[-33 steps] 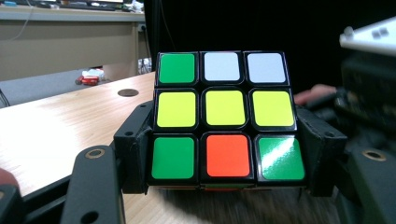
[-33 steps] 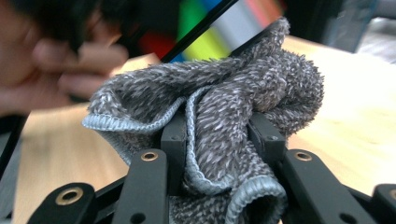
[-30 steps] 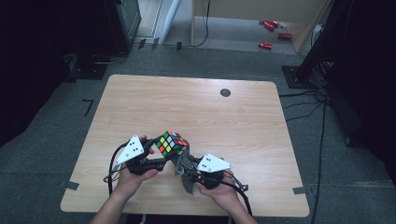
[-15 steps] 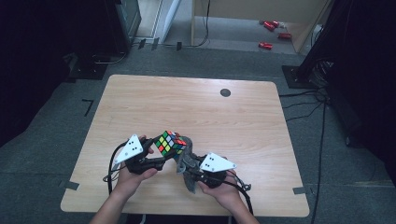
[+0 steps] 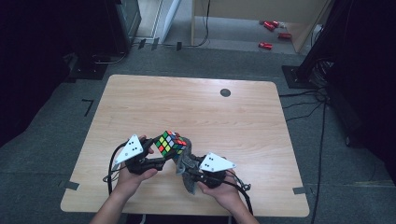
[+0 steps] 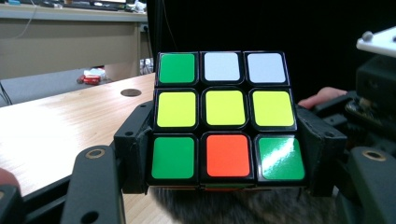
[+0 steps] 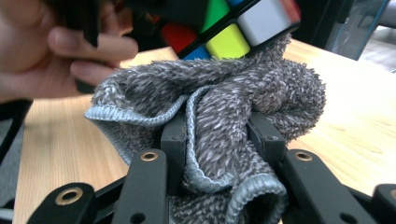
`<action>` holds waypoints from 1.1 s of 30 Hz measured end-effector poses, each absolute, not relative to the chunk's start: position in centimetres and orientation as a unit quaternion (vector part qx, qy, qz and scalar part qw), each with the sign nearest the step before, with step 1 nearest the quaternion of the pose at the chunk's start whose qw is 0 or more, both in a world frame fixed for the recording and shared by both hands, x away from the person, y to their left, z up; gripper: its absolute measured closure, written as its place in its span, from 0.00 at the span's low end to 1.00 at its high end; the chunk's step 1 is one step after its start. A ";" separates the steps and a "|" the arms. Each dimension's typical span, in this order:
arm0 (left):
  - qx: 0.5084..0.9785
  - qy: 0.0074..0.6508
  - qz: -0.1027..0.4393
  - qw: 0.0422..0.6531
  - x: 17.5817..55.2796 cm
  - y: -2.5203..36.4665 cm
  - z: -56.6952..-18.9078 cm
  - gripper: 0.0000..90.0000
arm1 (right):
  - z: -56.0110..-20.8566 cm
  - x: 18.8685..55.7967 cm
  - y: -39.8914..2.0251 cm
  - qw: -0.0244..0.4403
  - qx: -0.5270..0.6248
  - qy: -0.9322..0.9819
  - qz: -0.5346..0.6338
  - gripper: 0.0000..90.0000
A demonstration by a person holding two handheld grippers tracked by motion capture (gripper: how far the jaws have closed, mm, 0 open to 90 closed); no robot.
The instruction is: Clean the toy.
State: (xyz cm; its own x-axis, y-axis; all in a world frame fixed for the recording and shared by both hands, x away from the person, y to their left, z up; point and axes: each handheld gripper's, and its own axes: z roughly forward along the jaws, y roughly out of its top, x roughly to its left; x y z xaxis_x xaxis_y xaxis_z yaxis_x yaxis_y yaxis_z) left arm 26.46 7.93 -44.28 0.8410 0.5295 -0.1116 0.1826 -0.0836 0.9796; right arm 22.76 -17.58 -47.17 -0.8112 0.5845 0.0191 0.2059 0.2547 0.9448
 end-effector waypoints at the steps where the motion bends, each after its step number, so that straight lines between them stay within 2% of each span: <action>1: 0.723 0.247 0.138 0.631 26.5 8.0 -44.3 0.39 | -47.2 22.7 -17.4 0.172 0.254 0.776 0.551 0.72; 8: 0.721 0.245 0.131 0.635 26.5 7.8 -44.4 0.39 | -45.9 23.4 -19.6 0.189 0.289 0.734 0.584 0.73; 17: 0.716 0.245 0.127 0.641 26.4 8.0 -44.2 0.39 | -47.4 22.3 -17.2 0.181 0.280 0.754 0.567 0.72; 25: 0.720 0.244 0.127 0.637 26.4 7.8 -44.3 0.39 | -45.9 23.0 -19.4 0.202 0.300 0.721 0.591 0.73; 31: 0.718 0.247 0.127 0.638 26.4 8.0 -44.2 0.39 | -47.5 22.4 -17.1 0.174 0.273 0.760 0.564 0.72; 33: 0.715 0.248 0.128 0.642 26.4 8.1 -44.2 0.39 | -47.4 22.2 -16.8 0.183 0.264 0.767 0.555 0.72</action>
State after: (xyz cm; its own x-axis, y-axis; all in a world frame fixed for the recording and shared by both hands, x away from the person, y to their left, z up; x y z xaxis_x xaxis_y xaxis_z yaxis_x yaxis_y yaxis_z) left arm 26.42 8.06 -44.17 0.8446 0.5179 -0.1354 0.1903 -0.0540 0.9802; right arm 22.20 -16.80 -47.41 -0.7936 0.6083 0.0121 0.2012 0.2436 0.9488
